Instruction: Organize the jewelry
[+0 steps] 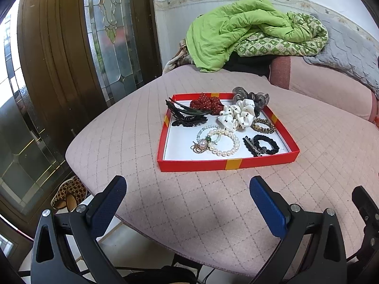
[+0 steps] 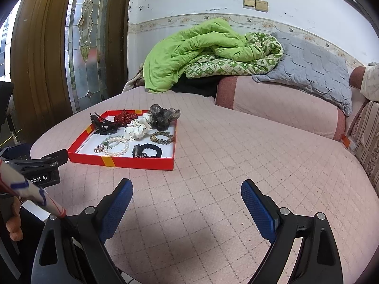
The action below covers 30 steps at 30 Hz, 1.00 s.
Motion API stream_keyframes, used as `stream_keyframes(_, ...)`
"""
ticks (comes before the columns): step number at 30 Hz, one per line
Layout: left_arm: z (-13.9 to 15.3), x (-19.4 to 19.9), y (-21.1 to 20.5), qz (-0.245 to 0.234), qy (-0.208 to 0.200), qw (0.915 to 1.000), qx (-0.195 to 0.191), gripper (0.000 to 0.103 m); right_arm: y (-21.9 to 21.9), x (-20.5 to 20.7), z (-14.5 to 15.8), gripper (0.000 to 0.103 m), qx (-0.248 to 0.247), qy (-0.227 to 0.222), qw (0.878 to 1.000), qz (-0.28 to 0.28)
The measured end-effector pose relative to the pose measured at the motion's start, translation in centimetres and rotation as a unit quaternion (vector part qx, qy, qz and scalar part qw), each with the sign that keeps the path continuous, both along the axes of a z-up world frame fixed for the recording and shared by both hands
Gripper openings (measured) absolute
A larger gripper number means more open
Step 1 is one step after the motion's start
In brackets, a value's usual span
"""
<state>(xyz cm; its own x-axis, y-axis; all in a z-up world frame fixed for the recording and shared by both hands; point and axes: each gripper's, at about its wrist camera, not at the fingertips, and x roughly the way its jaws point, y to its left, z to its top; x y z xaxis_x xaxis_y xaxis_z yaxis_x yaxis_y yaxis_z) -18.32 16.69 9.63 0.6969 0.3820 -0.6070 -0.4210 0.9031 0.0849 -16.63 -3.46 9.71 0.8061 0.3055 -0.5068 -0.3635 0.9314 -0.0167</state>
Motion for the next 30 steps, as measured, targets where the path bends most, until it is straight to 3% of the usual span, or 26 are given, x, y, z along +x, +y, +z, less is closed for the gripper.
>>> stream_keyframes(30, -0.1, 0.22, -0.13, -0.006, 0.002, 1.0, -0.002, 0.103, 0.78, -0.01, -0.35, 0.095, -0.011, -0.001, 1.0, 0.007)
